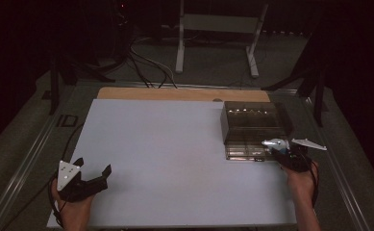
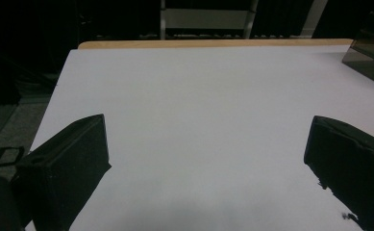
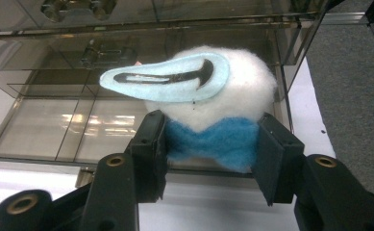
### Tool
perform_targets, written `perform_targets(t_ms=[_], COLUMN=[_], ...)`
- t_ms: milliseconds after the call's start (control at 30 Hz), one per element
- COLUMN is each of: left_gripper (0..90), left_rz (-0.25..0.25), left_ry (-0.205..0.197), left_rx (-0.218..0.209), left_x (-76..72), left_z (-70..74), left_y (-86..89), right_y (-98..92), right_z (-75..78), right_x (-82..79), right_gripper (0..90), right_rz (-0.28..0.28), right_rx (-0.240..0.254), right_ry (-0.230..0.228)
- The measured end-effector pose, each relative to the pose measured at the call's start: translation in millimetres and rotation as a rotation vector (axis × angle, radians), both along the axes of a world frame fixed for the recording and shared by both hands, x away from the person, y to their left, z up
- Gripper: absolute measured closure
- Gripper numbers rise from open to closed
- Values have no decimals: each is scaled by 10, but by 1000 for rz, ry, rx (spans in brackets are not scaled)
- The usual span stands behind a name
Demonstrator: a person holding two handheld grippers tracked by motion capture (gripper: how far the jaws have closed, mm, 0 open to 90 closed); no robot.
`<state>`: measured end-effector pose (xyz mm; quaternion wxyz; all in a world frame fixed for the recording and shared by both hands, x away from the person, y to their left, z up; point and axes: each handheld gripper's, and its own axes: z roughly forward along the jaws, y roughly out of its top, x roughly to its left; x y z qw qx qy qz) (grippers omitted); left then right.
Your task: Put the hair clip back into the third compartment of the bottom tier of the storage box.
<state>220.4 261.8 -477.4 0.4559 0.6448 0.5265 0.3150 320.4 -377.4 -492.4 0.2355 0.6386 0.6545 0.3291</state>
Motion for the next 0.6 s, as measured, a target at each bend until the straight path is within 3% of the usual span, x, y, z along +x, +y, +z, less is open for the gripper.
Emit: perform_targets(t_ms=[600], left_gripper=[33], left_rz=[2], left_ry=[-1], left_rx=[0], left_x=[-2], left_z=[2], left_y=[1], right_y=[24], right_z=[-79], right_x=[79], right_gripper=[504], right_rz=[-14], right_rx=[-47], right_ry=[32])
